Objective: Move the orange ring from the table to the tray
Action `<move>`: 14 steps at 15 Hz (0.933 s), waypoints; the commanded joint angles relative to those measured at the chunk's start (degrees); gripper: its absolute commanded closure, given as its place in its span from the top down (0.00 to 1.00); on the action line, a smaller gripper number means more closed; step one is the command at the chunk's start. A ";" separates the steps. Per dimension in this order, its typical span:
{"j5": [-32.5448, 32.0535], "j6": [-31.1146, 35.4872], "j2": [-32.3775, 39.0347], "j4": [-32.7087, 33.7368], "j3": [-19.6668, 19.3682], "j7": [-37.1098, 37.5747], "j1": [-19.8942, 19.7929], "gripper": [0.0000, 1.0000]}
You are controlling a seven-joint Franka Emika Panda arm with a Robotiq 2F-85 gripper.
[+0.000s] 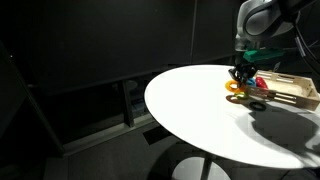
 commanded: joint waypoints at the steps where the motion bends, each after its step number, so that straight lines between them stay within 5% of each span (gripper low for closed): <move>1: 0.98 -3.08 -2.56 1.20 -1.34 2.64 -0.78 0.09; 12: 6.40 -9.07 -3.88 5.69 -5.97 8.78 -6.85 0.09; 13: 7.15 -9.36 -3.77 5.99 -6.27 9.15 -7.27 0.47; 14: 7.89 -9.63 -3.64 6.22 -6.46 9.33 -7.70 0.47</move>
